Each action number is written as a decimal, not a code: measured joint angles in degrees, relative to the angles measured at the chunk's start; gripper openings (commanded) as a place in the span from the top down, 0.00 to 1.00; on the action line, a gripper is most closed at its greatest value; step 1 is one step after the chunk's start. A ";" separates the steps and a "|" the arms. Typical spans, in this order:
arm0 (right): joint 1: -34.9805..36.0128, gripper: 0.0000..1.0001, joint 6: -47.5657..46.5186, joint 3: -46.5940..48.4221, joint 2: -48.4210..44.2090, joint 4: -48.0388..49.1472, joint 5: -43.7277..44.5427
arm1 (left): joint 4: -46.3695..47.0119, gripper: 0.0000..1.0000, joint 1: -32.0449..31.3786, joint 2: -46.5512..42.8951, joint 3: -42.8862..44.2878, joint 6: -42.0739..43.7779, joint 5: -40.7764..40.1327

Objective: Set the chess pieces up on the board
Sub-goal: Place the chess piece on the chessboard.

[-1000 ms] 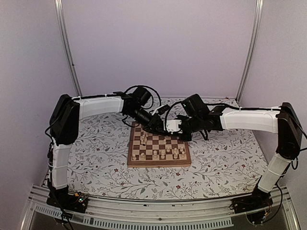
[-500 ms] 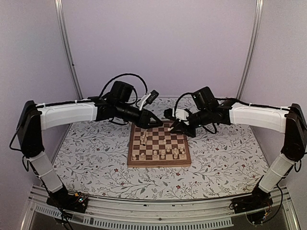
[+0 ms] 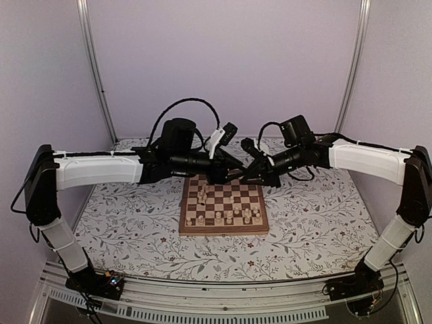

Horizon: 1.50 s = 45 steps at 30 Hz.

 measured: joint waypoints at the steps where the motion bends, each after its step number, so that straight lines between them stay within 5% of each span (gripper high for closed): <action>1: -0.11 0.92 0.17 0.00 0.00 0.00 -0.44 | -0.04 0.57 0.00 0.33 0.00 0.02 0.00; 27: -2.73 0.91 2.23 0.00 -0.35 0.00 -4.48 | -2.38 0.75 -0.09 2.01 0.09 1.31 -0.68; 39: -2.95 0.89 2.16 0.00 -0.44 -0.24 -4.28 | -2.75 0.67 -0.11 2.93 1.51 1.22 -0.39; 45: -2.95 0.88 1.92 0.00 -0.52 -0.24 -4.20 | -2.58 0.80 -0.11 2.97 1.66 0.44 0.83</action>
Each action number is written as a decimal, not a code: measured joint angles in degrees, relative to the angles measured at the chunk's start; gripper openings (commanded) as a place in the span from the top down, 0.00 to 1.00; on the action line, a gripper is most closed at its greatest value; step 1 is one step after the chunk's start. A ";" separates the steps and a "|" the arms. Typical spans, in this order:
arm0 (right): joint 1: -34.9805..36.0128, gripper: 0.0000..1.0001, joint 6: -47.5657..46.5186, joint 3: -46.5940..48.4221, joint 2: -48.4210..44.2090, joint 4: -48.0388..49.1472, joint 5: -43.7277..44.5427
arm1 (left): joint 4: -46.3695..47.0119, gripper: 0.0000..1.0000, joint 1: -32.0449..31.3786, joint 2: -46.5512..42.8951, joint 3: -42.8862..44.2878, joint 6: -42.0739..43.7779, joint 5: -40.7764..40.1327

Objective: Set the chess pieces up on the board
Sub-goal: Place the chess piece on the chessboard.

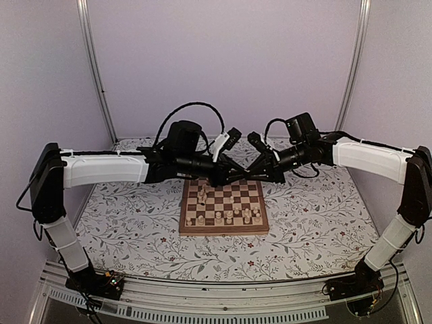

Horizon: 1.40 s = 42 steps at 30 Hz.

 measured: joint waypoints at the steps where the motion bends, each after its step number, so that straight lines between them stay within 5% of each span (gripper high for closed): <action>1: 0.00 0.88 0.00 0.00 -0.09 0.00 0.02 | -0.04 0.81 0.00 0.07 0.09 -0.20 0.15; 5: 0.00 0.83 -0.20 0.00 -0.20 -0.04 0.15 | -0.04 0.85 0.02 0.52 0.74 -0.57 0.57; 9: -0.04 0.46 -0.66 -0.07 -0.22 -0.17 0.70 | -0.57 0.86 0.07 0.66 1.09 -0.50 0.55; 14: -0.44 0.28 -2.16 -0.85 -1.66 -0.70 3.10 | -5.73 0.86 0.72 0.66 3.54 0.52 -0.20; 29: -9.75 0.27 -5.79 -8.87 -10.60 -1.49 7.74 | -38.62 0.87 4.20 7.63 15.32 8.02 -7.67; 42: -9.75 0.27 -7.28 -9.62 -8.96 -1.46 9.05 | -48.02 0.87 3.85 19.71 22.91 9.07 -6.05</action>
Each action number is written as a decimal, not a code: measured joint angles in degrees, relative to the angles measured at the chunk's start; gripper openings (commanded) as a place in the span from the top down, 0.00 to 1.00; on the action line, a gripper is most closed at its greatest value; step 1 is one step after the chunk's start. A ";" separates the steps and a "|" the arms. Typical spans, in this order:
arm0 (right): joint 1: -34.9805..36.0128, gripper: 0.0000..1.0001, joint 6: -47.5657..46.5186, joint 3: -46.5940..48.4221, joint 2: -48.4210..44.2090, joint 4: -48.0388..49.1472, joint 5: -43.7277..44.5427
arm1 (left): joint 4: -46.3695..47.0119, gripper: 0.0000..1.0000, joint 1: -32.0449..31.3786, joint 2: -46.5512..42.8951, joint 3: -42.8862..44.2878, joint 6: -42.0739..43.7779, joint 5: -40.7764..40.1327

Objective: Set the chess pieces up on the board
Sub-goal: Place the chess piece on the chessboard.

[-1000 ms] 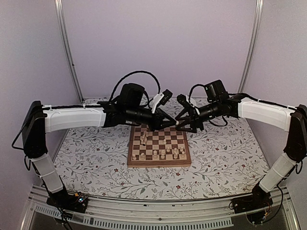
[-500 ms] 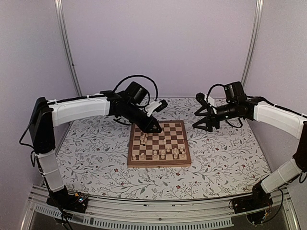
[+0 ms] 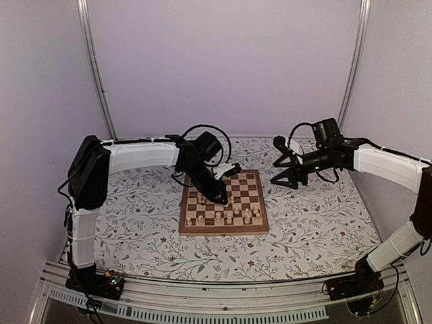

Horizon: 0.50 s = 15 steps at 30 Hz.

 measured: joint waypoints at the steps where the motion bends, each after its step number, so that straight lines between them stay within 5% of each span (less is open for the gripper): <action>1: 0.00 0.27 -0.07 -0.07 0.04 -0.02 0.00 | -0.11 0.87 -0.07 0.57 0.50 0.00 0.04; 15: 0.00 0.27 -1.18 -0.24 0.57 -0.28 0.04 | -2.51 0.87 -1.29 5.46 4.79 0.07 0.11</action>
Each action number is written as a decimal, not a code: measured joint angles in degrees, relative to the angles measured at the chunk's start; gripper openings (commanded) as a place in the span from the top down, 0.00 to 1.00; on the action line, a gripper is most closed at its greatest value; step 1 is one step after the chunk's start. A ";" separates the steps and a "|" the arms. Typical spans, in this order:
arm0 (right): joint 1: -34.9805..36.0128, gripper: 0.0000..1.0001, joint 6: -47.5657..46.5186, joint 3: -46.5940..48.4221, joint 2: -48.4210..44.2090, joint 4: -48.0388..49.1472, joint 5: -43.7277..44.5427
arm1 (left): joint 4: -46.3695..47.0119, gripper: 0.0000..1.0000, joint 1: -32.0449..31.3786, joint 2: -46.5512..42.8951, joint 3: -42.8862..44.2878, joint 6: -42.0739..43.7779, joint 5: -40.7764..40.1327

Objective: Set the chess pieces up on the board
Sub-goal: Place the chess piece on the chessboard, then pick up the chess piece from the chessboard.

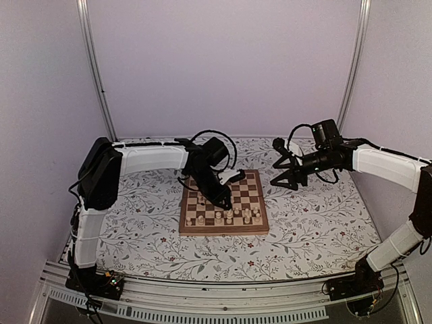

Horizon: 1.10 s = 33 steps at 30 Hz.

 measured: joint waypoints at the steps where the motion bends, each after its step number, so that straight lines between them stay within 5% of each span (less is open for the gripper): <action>1: 0.00 0.27 -0.02 0.00 0.04 -0.07 0.00 | -0.15 0.87 -0.07 0.15 0.00 0.07 0.00; 33: 0.00 0.27 -0.20 0.00 0.46 -0.76 0.00 | -1.70 0.53 0.00 0.96 7.45 -0.90 -3.61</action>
